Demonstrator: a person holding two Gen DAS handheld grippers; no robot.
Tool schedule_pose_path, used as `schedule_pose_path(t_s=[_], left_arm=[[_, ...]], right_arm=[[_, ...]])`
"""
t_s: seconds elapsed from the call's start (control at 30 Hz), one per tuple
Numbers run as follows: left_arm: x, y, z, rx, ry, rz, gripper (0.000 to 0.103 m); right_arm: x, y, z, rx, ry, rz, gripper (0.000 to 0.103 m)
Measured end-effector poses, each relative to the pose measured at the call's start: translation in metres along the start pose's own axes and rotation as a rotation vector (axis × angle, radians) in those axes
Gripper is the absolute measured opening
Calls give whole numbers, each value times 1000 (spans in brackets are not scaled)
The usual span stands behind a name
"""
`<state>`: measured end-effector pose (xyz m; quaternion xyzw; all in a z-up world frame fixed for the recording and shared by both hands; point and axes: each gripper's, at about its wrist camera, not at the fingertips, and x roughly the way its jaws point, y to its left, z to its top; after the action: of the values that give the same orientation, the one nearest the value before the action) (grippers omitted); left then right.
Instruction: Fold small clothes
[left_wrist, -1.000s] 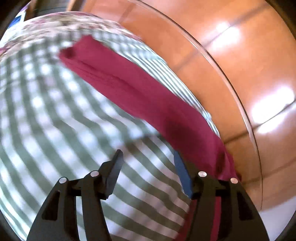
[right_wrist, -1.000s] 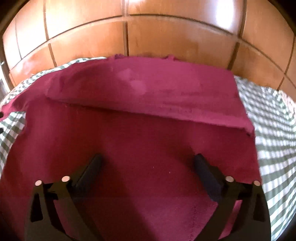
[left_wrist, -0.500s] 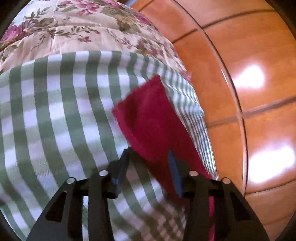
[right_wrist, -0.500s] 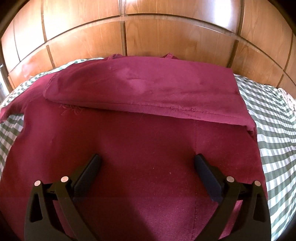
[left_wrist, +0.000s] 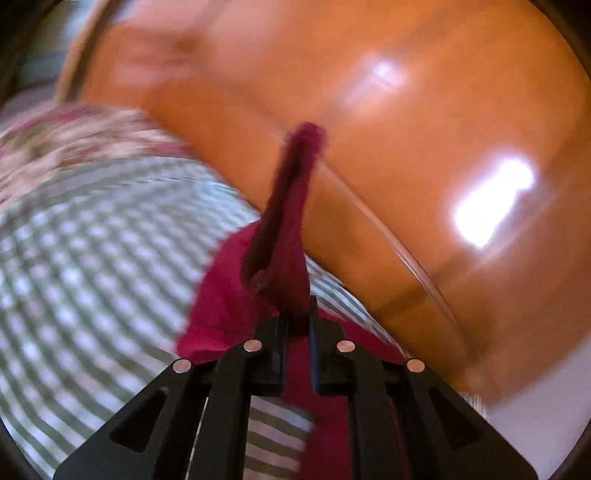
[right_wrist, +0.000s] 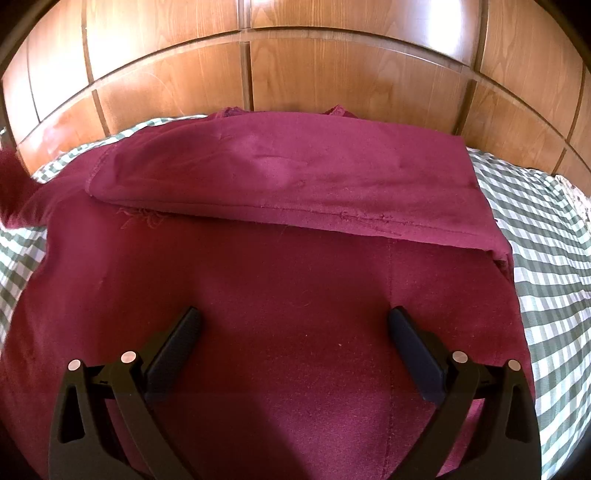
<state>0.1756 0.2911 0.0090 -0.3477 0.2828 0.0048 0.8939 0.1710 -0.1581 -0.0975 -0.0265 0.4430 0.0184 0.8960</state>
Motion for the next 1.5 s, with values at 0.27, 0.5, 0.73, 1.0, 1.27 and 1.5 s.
schedule_pose_path(t_s=[0.27,0.5,0.73,1.0,1.27,1.5], left_arm=[[60,-114,-124,363,252,-61,35],[50,-97,-172,423,309,-3,47],[43,-53,-187,420,316,69,46],[53,-45,-198,436,298,53,47],[47,-39,-201,431,291,43,47],[49,-42,-201,434,292,51,47]], right_arm=[[-1,-1,-1,10,-7,15,100],[-4,-3,4,19,6,32,96],[-9,34,35,67,55,369,48],[29,123,68,-55,154,408,8],[-99,91,124,-56,-187,467,4],[-126,-19,140,119,-284,324,4]])
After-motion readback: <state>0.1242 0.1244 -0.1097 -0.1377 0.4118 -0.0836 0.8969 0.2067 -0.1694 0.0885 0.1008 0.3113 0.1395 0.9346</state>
